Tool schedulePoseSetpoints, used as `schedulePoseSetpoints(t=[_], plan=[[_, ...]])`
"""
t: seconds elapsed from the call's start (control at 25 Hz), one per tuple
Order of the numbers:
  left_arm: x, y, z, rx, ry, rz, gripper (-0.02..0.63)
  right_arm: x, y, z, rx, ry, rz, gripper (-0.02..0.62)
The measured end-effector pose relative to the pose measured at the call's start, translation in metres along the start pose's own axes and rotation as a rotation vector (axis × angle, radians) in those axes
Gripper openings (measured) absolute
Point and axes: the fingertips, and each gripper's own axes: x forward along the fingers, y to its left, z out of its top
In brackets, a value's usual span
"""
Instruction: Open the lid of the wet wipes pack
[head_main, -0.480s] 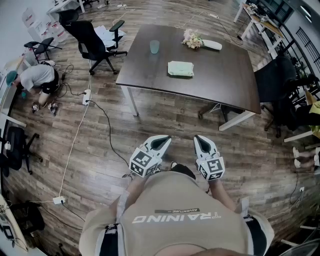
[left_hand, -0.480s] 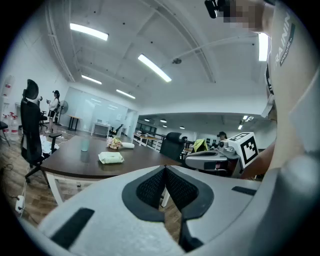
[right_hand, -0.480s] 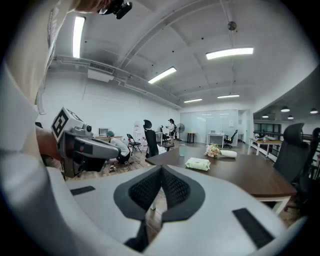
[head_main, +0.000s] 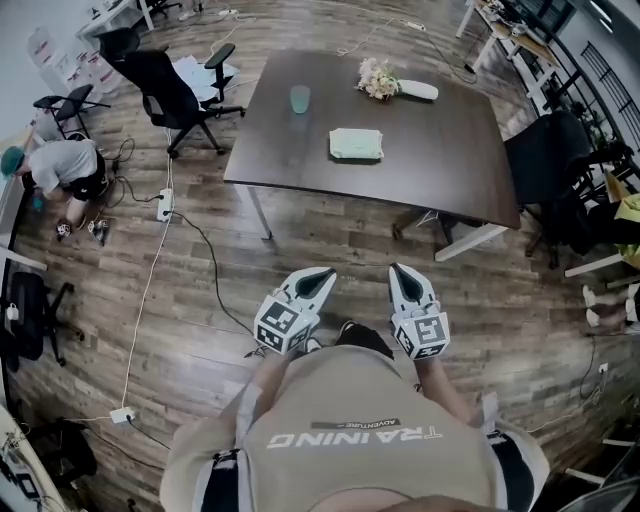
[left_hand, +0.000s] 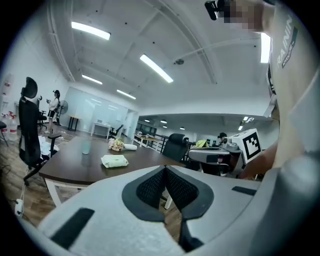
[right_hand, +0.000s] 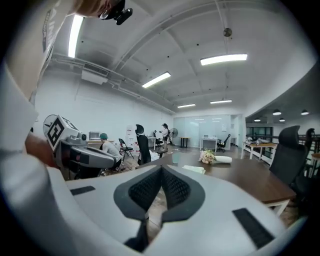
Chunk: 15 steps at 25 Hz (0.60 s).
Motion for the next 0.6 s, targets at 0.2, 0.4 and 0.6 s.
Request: schedulePoseSetpoints(t=[0.2, 0.4, 0.6], plan=[[0.018, 0.008, -0.015, -0.046, 0.057, -0.022, 0.009, 0.009, -0.017, -0.016, 0.067, 0.056, -0.019, 0.014], [0.054, 0.027, -0.007, -0.017, 0.091, -0.015, 0.009, 0.039, -0.039, -0.029, 0.094, 0.096, 0.039, 0.014], [0.101, 0.042, 0.025, -0.004, 0.104, -0.010, 0.009, 0.076, -0.086, -0.020, 0.096, 0.081, 0.069, 0.014]])
